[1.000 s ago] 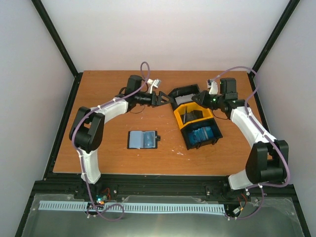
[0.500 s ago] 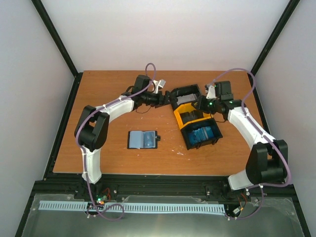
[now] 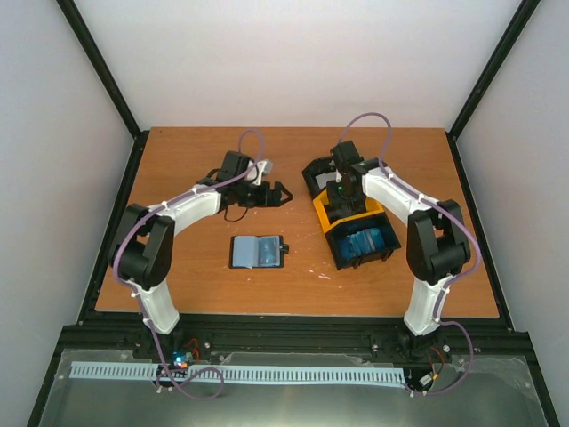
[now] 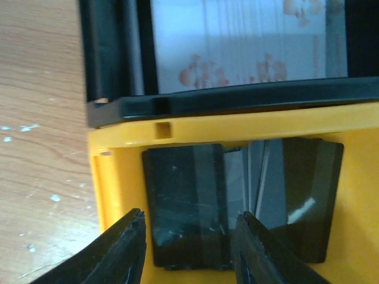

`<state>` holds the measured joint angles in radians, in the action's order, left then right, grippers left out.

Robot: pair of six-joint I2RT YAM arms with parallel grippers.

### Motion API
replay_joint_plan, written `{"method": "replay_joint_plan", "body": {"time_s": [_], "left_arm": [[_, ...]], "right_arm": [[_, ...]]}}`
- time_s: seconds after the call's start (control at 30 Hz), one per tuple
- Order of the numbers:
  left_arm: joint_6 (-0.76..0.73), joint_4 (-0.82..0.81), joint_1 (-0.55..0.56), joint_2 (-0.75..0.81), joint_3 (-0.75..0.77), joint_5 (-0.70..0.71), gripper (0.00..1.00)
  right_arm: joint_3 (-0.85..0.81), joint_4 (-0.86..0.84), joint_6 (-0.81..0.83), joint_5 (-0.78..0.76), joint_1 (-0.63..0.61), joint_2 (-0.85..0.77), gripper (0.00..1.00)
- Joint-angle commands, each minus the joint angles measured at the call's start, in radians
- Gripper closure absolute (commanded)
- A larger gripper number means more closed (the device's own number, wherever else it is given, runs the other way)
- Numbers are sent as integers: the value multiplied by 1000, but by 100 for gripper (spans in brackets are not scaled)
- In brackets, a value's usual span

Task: Put the credit cards into the card holder
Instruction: Pick up the credit card from the storage box.

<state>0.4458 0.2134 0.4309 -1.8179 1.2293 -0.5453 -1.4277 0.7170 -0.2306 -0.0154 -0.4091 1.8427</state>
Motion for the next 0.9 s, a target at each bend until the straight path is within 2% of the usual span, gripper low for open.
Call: {"method": "replay_joint_plan", "body": {"time_s": [0.0, 0.23, 0.47, 0.57, 0.7, 0.87], "left_arm": [[-63, 13, -55, 87, -70, 31, 5], [-133, 44, -99, 182, -151, 59, 3], [-197, 84, -131, 201, -177, 87, 3], [-214, 79, -133, 183, -172, 40, 6], [-214, 36, -133, 117, -151, -100, 14], [-198, 25, -132, 50, -105, -128, 19]], "right_arm": [[-68, 81, -1, -86, 16, 50, 57], [-49, 67, -16, 36, 62, 97, 54], [-36, 39, -24, 192, 114, 136, 57], [-36, 37, -27, 218, 118, 162, 58], [-44, 34, -30, 223, 120, 192, 59], [-55, 33, -21, 250, 119, 227, 61]]}}
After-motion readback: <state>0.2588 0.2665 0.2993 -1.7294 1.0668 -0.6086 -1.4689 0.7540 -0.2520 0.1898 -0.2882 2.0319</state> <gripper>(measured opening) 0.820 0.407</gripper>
